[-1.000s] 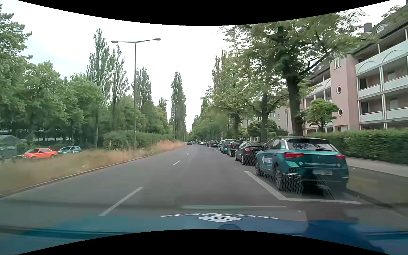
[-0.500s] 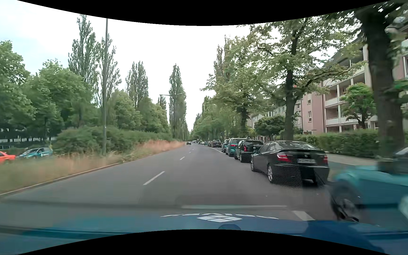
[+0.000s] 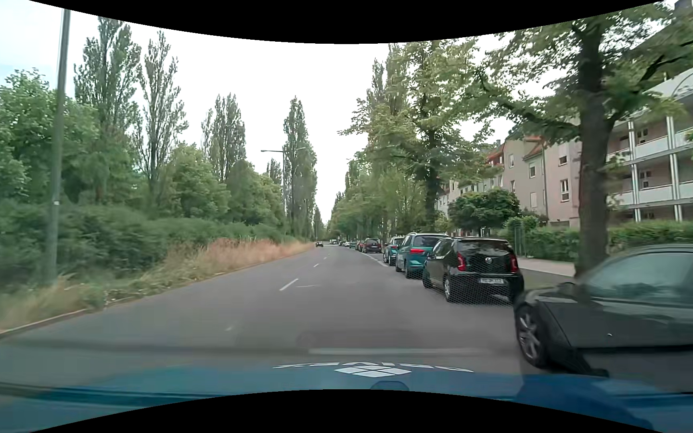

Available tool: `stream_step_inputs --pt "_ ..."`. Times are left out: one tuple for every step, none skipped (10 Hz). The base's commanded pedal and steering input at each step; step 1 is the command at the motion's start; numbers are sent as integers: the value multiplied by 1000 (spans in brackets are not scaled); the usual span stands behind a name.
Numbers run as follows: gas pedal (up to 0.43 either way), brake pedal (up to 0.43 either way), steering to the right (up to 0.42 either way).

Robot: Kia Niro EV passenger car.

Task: Follow the waypoints while adhering to traffic rules and regulations

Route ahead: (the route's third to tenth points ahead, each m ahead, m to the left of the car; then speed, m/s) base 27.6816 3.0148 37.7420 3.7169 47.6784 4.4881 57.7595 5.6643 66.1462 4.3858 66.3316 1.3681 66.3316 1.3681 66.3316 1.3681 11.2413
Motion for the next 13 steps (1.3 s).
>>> stream_step_inputs --pt "118 0 -11" --pt "118 0 -11" --pt "118 0 -11" --pt "118 0 -10" --pt "118 0 -11" --pt "118 0 -11" --pt "118 0 -10" --pt "118 0 -10" --pt "118 0 -9" --pt "118 0 -9" --pt "118 0 -8" --pt "118 0 -6" --pt "118 0 -6"
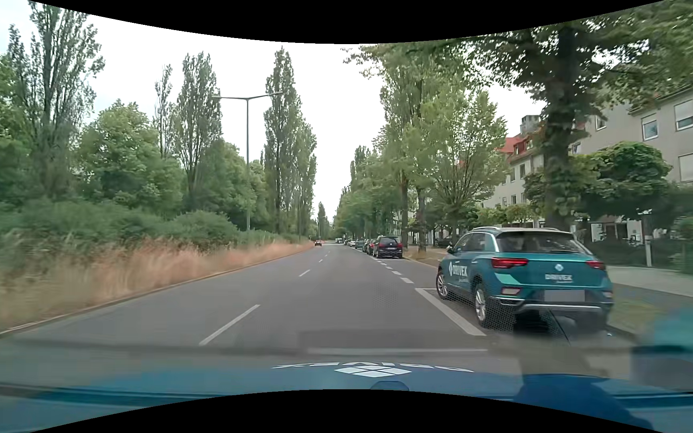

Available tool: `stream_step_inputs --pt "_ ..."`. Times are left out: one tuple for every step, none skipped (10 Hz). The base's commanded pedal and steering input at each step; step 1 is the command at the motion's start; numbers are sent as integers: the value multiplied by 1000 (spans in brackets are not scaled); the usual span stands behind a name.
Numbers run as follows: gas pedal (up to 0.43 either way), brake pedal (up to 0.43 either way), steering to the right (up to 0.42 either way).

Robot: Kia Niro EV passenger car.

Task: Follow the waypoints while adhering to traffic rules and regulations

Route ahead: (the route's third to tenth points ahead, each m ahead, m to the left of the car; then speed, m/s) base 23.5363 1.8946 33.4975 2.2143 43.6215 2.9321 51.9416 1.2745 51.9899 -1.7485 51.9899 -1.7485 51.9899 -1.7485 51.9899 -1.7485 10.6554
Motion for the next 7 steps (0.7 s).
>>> stream_step_inputs --pt "118 0 -6" --pt "118 0 -7" --pt "118 0 -8" --pt "118 0 -9" --pt "118 0 -11" --pt "118 0 -11" --pt "118 0 -11"
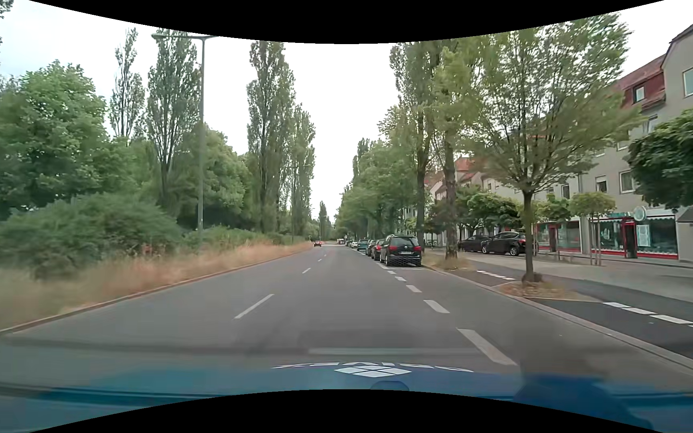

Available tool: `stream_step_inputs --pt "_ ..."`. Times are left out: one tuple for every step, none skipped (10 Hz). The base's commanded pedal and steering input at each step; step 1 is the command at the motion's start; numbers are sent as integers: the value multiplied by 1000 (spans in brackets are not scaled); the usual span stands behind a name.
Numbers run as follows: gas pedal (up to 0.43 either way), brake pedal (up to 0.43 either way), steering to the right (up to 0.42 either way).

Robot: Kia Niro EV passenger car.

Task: Follow the waypoints while adhering to traffic rules and regulations

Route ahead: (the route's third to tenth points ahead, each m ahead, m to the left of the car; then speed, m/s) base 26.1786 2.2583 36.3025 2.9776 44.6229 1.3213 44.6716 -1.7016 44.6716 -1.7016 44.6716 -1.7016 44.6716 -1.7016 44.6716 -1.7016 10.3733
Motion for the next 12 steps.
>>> stream_step_inputs --pt "118 0 -11" --pt "98 0 -11" --pt "0 0 -11" --pt "0 0 -11" --pt "0 0 -11" --pt "0 0 -11" --pt "0 0 -11" --pt "0 0 -11" --pt "0 0 -11" --pt "0 0 -11" --pt "0 0 -11" --pt "0 0 -11"
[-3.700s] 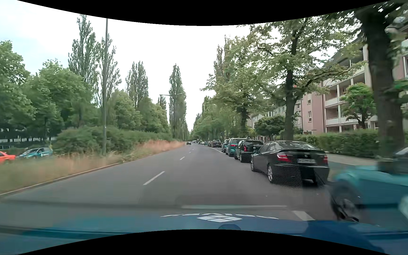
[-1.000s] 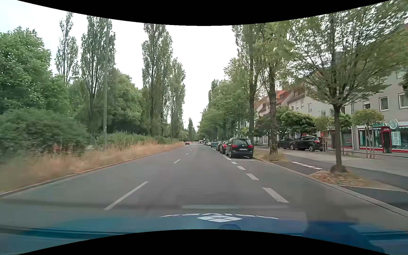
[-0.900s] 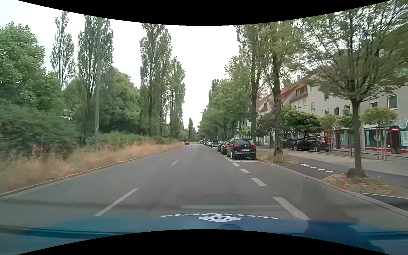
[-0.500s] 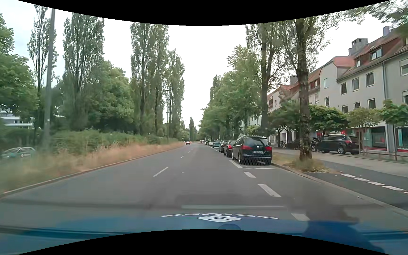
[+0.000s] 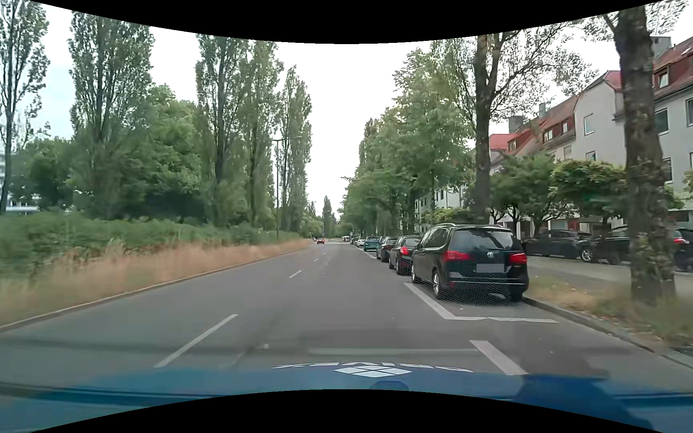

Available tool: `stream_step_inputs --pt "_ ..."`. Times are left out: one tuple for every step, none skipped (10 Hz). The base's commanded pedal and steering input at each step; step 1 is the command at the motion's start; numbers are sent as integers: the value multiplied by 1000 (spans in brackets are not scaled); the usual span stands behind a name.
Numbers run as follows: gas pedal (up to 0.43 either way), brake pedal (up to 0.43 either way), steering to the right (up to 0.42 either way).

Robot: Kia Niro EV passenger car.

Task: Follow the waypoints while adhering to traffic rules and regulations

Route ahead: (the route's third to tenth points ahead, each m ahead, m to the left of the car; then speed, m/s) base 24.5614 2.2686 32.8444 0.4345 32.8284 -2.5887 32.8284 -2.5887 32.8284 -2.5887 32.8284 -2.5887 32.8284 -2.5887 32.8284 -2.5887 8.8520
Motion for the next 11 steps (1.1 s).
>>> stream_step_inputs --pt "0 0 -12" --pt "0 0 -12" --pt "0 0 -13" --pt "0 0 -13" --pt "8 0 -13" --pt "47 0 -13" --pt "67 0 -13" --pt "67 0 -13" --pt "79 0 -13" --pt "79 0 -13" --pt "87 0 -13"
